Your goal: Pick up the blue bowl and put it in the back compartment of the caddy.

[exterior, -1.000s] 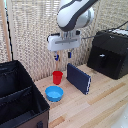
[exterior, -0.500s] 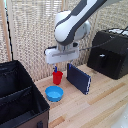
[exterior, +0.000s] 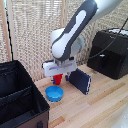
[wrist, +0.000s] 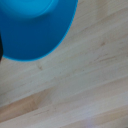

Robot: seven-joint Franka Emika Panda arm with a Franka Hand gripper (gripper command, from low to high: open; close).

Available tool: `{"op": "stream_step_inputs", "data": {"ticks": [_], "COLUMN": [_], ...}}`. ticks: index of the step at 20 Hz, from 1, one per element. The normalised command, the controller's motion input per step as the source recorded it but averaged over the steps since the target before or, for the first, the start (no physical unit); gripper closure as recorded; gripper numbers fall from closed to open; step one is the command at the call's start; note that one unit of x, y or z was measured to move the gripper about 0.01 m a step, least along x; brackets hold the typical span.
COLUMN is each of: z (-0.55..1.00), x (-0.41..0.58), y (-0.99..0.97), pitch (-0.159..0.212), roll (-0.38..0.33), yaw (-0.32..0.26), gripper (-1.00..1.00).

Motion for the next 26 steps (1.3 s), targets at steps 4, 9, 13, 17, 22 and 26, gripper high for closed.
{"op": "stream_step_inputs", "data": {"ticks": [4,9,13,17,22,26], "z": [-0.54,-0.41,-0.20,-0.09,0.07,0.47], "x": [-0.008,0.000,-0.046,-0.129,-0.015,0.000], "y": [0.00,0.12,0.05,0.02,0.00,-0.01], "pitch": [-0.060,-0.048,0.006,0.001,-0.024,-0.005], "roll": [-0.033,-0.063,-0.024,-0.023,-0.007,0.018], "yaw": [0.006,0.008,0.000,0.000,0.000,-0.004], "gripper": [-1.00,1.00,1.00,1.00,1.00,1.00]}}
